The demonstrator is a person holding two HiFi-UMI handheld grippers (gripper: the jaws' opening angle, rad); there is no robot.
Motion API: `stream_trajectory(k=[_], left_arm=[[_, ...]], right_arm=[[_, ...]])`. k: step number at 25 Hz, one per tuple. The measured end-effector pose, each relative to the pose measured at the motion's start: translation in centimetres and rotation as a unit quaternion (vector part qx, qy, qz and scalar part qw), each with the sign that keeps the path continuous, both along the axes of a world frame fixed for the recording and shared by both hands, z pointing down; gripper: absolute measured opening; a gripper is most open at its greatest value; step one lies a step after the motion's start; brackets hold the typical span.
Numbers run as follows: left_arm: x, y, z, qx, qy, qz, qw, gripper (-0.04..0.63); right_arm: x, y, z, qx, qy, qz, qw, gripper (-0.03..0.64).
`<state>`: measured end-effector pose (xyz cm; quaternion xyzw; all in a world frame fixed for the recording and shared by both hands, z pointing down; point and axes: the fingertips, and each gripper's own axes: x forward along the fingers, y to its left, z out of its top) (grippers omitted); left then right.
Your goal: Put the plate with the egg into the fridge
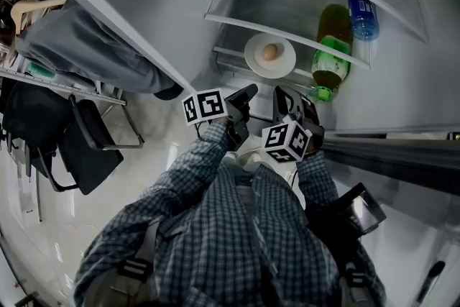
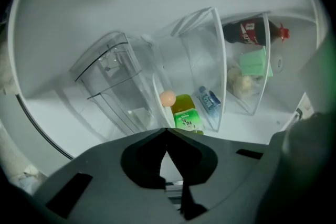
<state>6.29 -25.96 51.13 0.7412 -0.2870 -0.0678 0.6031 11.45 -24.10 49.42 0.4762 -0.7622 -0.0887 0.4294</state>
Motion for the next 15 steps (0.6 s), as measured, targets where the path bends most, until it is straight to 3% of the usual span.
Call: stream_trajectory(k=[3,6,10,15], left_arm=[[0.2,0.5,-0.9,0.046,-0.042,0.023,0.9978,0.008],[0.3,1.0,-2.2,0.109,-0.100,0.045,0.9879,0.008],[0.6,1.8,-4.0,0.194,-0.173,0.067,0.9633,0.008],[1.1,2.5,-5.6,0.264,-0.214,0.086,0.9367,0.008]], right_arm=[[-0.4,0.3,-1.6,-0.015,-0.111,0.036,0.993,0.006],[-0.6,0.6,-3.0,-0.033,-0.205,0.067,0.976,0.006],[-0.6,0.9,-3.6,-0.042,-0.254,0.084,0.963,0.006],[-0.1,1.3,-3.8,-0.037,-0.298,0.102,0.948,0.006]])
